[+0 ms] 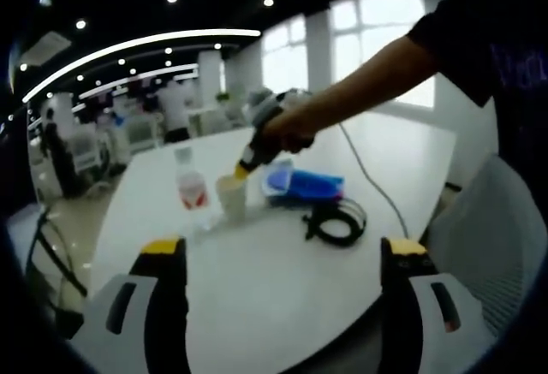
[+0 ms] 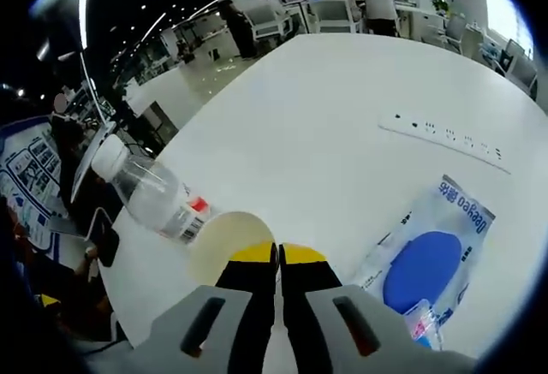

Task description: Arrange the tabletop items into an orderly group along one side of the table until the central work area is clear of visible clutter.

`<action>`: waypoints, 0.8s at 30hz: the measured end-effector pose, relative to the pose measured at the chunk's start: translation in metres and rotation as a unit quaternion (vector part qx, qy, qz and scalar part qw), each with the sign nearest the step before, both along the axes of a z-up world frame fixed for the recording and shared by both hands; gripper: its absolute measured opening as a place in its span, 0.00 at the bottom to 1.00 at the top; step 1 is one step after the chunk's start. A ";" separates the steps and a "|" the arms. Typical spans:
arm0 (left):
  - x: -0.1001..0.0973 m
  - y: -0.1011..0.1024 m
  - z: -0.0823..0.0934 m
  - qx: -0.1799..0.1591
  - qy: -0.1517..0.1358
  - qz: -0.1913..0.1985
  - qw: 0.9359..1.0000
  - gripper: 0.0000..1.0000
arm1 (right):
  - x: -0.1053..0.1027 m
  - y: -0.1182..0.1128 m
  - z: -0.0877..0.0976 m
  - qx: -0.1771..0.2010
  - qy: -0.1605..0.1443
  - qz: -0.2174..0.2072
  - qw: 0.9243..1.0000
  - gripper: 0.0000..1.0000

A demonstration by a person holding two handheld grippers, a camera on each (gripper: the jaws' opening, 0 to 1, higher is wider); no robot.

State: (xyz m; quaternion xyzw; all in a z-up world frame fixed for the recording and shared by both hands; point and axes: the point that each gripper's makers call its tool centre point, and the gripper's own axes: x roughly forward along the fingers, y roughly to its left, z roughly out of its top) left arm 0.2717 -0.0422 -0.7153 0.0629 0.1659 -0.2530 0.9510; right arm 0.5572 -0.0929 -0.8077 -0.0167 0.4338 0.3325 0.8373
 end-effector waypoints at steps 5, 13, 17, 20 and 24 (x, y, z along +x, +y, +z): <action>0.000 0.000 0.000 0.000 0.001 0.001 1.000 0.90 | -0.001 0.004 0.000 0.002 0.003 -0.001 1.000 0.00; 0.000 0.000 -0.001 0.002 0.001 0.000 1.000 0.89 | -0.002 0.005 0.000 0.000 0.010 0.003 1.000 0.00; 0.000 0.000 -0.001 0.004 0.000 0.001 1.000 0.89 | -0.001 0.004 -0.001 -0.004 0.009 0.008 1.000 0.01; 0.001 0.000 -0.001 0.003 0.000 0.002 1.000 0.89 | -0.003 0.004 -0.002 -0.005 0.011 0.015 1.000 0.01; 0.001 0.000 -0.001 0.004 0.000 0.001 1.000 0.88 | -0.004 0.003 -0.003 -0.008 0.006 0.019 1.000 0.02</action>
